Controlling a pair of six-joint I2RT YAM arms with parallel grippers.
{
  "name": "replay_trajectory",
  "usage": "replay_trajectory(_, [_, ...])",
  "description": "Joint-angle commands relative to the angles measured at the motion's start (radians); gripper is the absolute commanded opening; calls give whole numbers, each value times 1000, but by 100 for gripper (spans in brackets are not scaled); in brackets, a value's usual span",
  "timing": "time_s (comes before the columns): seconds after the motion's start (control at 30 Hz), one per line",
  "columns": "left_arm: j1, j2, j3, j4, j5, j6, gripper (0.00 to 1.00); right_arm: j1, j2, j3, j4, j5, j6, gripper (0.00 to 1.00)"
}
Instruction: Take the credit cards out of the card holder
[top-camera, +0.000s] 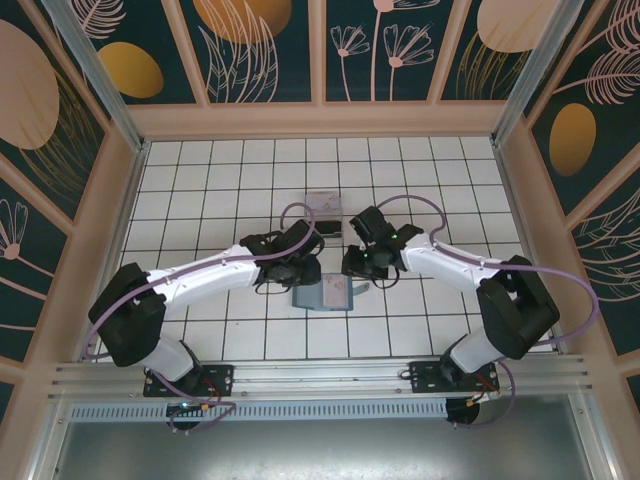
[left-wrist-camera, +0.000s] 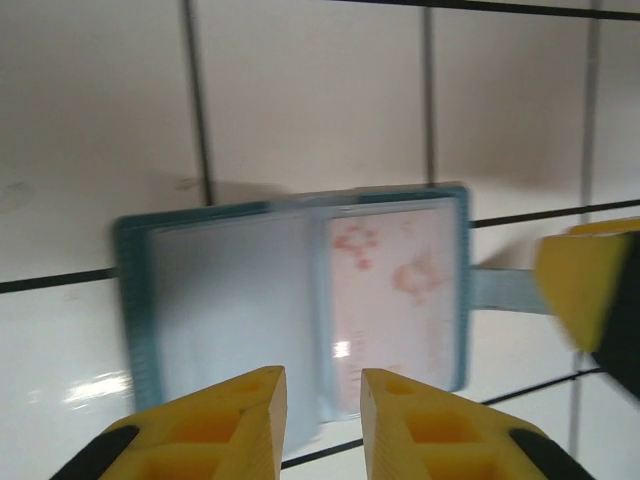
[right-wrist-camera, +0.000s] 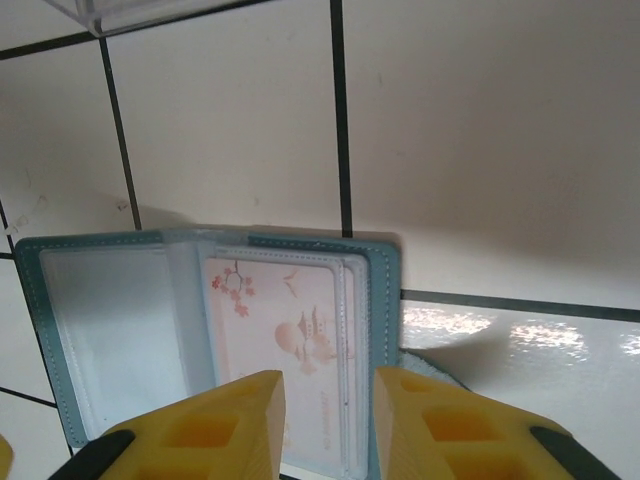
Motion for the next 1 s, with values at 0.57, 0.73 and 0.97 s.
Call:
replay_trajectory(0.57, [36, 135, -139, 308, 188, -80, 17, 40, 74, -60, 90, -52, 56, 30])
replay_trajectory(0.73, [44, 145, -147, 304, 188, -79, 18, 48, 99, -60, 103, -58, 58, 29])
replay_trajectory(0.97, [46, 144, -150, 304, 188, -79, 19, 54, 128, -64, 97, -32, 58, 29])
